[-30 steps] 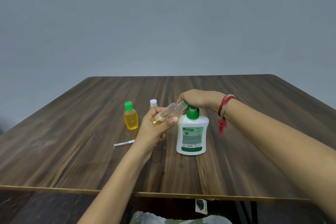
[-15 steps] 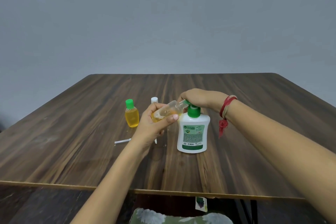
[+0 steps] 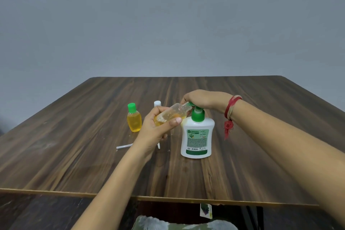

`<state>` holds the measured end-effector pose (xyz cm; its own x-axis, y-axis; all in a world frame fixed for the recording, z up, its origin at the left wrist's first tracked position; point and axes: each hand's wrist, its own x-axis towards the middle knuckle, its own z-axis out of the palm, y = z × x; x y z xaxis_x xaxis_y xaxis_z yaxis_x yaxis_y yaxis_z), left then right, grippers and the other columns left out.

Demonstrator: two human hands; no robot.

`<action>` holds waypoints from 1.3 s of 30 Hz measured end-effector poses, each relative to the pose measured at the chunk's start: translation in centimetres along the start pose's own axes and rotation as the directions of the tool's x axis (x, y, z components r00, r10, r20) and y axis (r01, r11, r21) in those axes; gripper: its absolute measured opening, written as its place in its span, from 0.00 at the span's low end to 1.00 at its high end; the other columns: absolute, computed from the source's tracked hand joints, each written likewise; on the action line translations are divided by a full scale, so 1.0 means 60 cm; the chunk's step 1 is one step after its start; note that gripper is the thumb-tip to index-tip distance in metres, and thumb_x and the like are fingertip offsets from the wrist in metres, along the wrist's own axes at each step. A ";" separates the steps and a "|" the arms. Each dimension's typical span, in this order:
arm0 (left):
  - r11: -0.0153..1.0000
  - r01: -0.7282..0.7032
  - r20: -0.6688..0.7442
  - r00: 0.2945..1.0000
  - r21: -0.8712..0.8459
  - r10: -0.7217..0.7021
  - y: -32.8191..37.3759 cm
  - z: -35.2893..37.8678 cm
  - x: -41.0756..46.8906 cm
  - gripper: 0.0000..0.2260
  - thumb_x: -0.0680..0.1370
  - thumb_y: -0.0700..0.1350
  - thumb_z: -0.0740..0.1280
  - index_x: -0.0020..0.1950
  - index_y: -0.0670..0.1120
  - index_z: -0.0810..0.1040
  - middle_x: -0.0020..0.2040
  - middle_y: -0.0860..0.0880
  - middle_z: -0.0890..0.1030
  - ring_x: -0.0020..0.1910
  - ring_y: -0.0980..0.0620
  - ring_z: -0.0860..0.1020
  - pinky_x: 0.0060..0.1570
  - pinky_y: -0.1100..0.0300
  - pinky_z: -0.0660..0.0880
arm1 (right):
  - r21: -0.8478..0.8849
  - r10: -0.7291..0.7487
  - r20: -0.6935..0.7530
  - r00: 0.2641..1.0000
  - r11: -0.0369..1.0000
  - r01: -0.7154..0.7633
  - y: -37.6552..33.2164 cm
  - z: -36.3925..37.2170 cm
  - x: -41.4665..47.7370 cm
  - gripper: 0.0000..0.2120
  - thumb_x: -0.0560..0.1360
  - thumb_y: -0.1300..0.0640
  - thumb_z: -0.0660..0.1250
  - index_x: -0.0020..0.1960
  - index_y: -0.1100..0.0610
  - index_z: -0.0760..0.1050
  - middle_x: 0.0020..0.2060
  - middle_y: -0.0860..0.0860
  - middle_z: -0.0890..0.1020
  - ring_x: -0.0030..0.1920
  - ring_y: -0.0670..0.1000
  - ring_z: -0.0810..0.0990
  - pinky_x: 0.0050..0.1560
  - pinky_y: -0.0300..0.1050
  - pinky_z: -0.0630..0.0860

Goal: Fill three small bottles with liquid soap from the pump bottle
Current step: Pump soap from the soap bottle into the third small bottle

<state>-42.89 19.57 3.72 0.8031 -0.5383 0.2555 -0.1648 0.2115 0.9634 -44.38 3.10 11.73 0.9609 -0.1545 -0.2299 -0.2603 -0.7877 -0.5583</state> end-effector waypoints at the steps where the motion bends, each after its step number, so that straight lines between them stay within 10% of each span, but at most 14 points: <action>1: 1.000 0.000 0.000 1.000 -0.001 0.000 0.002 -0.001 0.000 0.18 0.62 0.50 0.77 0.46 0.49 0.75 0.31 0.59 0.76 0.25 0.62 0.69 0.23 0.69 0.64 | 0.019 -0.014 -0.007 1.000 1.000 0.014 0.001 -0.001 -0.001 0.17 0.78 0.64 0.52 0.56 0.68 0.76 0.46 0.62 0.80 0.43 0.53 0.74 0.40 0.42 0.70; 39: 0.999 0.008 0.004 1.000 -0.034 -0.007 -0.002 0.001 0.007 0.20 0.60 0.54 0.76 0.46 0.50 0.75 0.33 0.57 0.78 0.26 0.61 0.68 0.24 0.69 0.65 | 0.039 0.014 -0.004 1.000 0.999 -0.014 -0.003 -0.004 0.004 0.13 0.78 0.64 0.51 0.52 0.62 0.74 0.44 0.60 0.75 0.43 0.54 0.72 0.36 0.42 0.68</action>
<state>-42.56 19.24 3.74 0.8020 -0.5432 0.2487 -0.1392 0.2350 0.9620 -44.06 3.04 11.97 0.9576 -0.1679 -0.2343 -0.2769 -0.7616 -0.5859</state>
